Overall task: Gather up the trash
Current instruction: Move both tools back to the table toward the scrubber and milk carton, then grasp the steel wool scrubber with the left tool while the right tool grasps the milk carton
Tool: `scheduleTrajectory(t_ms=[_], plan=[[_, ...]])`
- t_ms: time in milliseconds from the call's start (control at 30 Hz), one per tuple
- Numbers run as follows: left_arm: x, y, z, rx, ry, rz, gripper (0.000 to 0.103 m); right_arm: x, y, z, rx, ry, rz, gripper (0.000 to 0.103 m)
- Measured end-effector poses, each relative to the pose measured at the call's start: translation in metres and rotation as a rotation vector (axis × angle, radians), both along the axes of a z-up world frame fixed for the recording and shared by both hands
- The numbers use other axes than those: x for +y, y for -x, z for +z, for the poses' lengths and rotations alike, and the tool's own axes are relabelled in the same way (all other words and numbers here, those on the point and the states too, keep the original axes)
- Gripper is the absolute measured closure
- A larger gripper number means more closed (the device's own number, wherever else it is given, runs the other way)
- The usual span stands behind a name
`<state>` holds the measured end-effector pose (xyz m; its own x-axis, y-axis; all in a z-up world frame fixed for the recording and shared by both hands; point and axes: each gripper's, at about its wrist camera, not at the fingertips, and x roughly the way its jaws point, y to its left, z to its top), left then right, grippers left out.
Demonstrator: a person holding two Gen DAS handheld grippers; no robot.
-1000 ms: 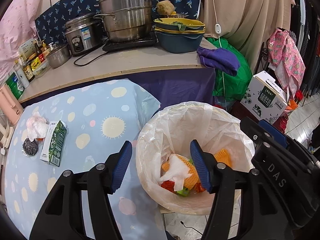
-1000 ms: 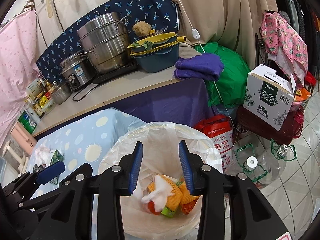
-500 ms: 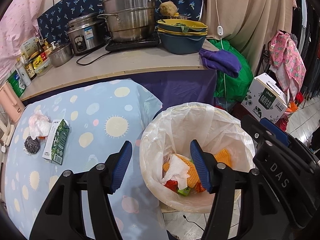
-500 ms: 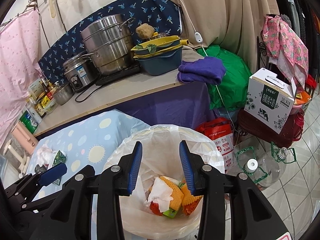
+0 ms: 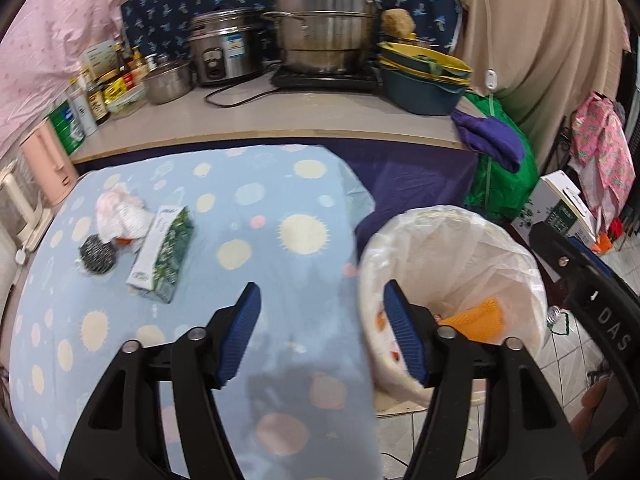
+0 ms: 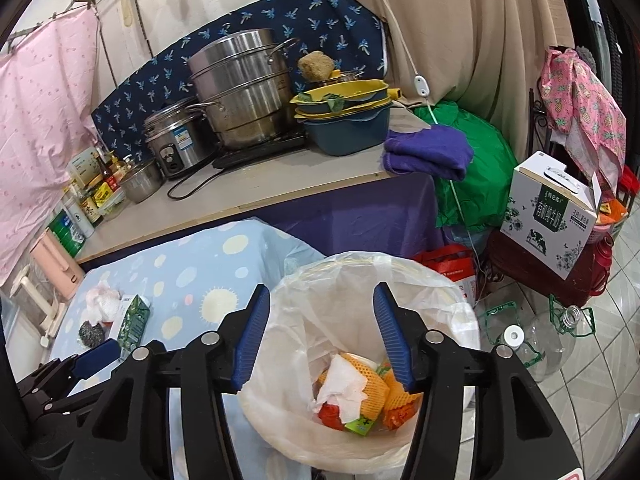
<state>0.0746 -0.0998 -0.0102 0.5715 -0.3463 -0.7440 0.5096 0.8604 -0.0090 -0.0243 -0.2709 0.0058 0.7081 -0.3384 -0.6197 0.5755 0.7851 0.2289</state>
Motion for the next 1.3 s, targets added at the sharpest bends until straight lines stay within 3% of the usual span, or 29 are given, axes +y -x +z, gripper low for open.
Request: scheduleTrajectory(t_ms=[267, 367, 633, 767, 967, 1300], plan=[[0.075, -0.027, -0.007, 0.013, -0.006, 0.152, 0.032, 0.054, -0.035, -0.002, 0.022, 0.017, 0.1, 0.042], [0.108, -0.038, -0.01, 0.015, -0.005, 0.221, 0.024, 0.079, -0.051, -0.005, 0.031, 0.027, 0.142, 0.037], [0.189, -0.064, -0.013, -0.014, -0.026, 0.383, 0.016, 0.153, -0.096, -0.012, 0.053, 0.043, 0.274, 0.025], [0.226, -0.079, -0.017, 0.007, -0.017, 0.454, 0.015, 0.189, -0.124, -0.022, 0.077, 0.027, 0.335, 0.024], [0.263, -0.099, -0.024, 0.021, -0.004, 0.524, 0.014, 0.226, -0.166, -0.04, 0.117, 0.018, 0.383, 0.024], [0.289, -0.14, -0.039, 0.05, 0.022, 0.567, 0.014, 0.244, -0.226, -0.078, 0.186, -0.021, 0.365, 0.022]])
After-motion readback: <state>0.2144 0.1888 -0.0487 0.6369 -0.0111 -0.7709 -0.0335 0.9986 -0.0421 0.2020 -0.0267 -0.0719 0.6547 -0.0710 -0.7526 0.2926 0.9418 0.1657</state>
